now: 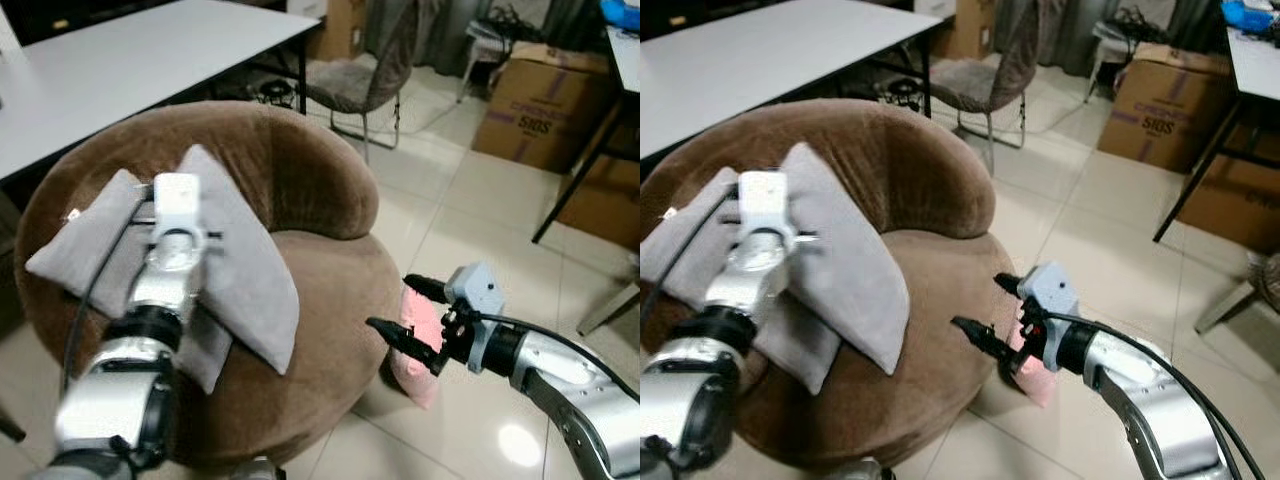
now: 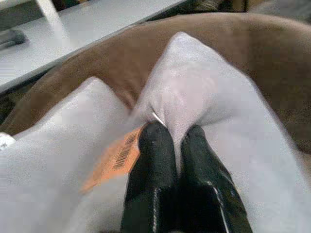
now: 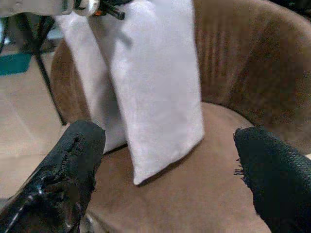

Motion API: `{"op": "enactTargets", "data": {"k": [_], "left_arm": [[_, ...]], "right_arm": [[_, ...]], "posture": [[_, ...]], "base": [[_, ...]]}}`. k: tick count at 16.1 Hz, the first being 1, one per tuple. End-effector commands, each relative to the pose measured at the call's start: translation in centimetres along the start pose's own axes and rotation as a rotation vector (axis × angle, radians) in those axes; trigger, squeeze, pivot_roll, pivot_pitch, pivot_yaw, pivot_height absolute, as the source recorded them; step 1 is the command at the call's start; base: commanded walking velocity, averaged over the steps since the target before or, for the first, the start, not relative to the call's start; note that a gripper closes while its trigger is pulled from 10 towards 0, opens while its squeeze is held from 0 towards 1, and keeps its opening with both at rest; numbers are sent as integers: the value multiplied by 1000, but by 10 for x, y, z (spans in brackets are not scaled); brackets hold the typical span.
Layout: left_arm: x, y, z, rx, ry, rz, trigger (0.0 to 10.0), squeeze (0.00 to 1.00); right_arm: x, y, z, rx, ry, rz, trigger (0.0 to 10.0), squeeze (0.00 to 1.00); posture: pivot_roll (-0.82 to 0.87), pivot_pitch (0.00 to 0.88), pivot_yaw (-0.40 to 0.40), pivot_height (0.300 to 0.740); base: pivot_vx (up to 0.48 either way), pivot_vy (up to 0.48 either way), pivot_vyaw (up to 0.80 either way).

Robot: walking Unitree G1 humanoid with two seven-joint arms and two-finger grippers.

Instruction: Move the pillow to the sofa from floor

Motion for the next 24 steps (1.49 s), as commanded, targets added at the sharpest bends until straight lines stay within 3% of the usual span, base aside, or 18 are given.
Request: {"op": "enactTargets", "data": {"k": [1,4,5,6,7,10,14,16,17,19,20,21,22,24], "left_arm": [[8,1,-18,46,-47,29,10000,0],[17,2,-33,99,-91,23,10000,0],[21,-1,-29,103,-65,-3,10000,149],[24,-2,-27,102,-55,4,10000,318],[25,-4,-20,87,-39,-12,10000,1000],[21,-10,17,-32,-7,-97,10000,1000],[25,-9,58,-210,108,-173,10000,1000],[29,6,89,-394,138,-257,10000,1000],[30,10,96,-432,143,-269,10000,1000],[31,33,121,-563,132,-293,10000,1000],[26,54,136,-630,122,-314,10000,710],[13,77,147,-676,103,-365,10000,0],[1,95,150,-697,112,-390,10000,0],[-30,113,134,-635,122,-445,10000,0]], "right_arm": [[1,-3,4,4,24,24,10000,0],[2,-10,3,18,46,34,10000,0],[3,-14,3,23,61,35,10000,0],[3,-14,3,22,59,36,10000,0],[1,-15,3,26,65,32,10000,0],[-11,-18,9,9,78,1,10000,0],[-26,-18,17,-19,72,-63,10000,0],[-30,-16,19,-27,54,-82,10000,0],[-31,-15,19,-32,46,-87,10000,0],[-33,-12,27,-73,31,-107,10000,0],[-43,-9,36,-127,5,-199,10000,0],[-60,-3,42,-177,-30,-351,10000,0],[-72,3,41,-209,-88,-470,10000,0],[-84,12,29,-188,-104,-645,10000,0]], "posture": [[42,0,-3,740],[33,0,-5,740],[33,0,-5,740],[33,0,-5,740],[14,0,-5,740],[15,0,-6,740],[17,0,-12,740],[24,0,-29,740],[29,0,-35,740],[45,0,-55,740],[53,0,-62,740],[53,0,-62,740],[56,0,-60,740],[56,0,-61,740]], "base": [[0,0,0],[0,0,0],[0,0,0],[0,0,0],[0,0,0],[0,0,0],[0,0,0],[0,0,0],[0,0,0],[0,0,0],[0,0,0],[0,0,0],[0,0,0],[0,0,0]]}}
Point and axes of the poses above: a point about 5 cm out from each wrist's last joint towards the gripper, its own y axis pointing back from the gripper into the wrist, its own z axis along the axis of the wrist's last joint, x = y × z, the point moved 6 cm from there along -y, pointing out of the wrist towards the gripper, and after that the axes turned 4 degrees about y, right-handed, at the moved point
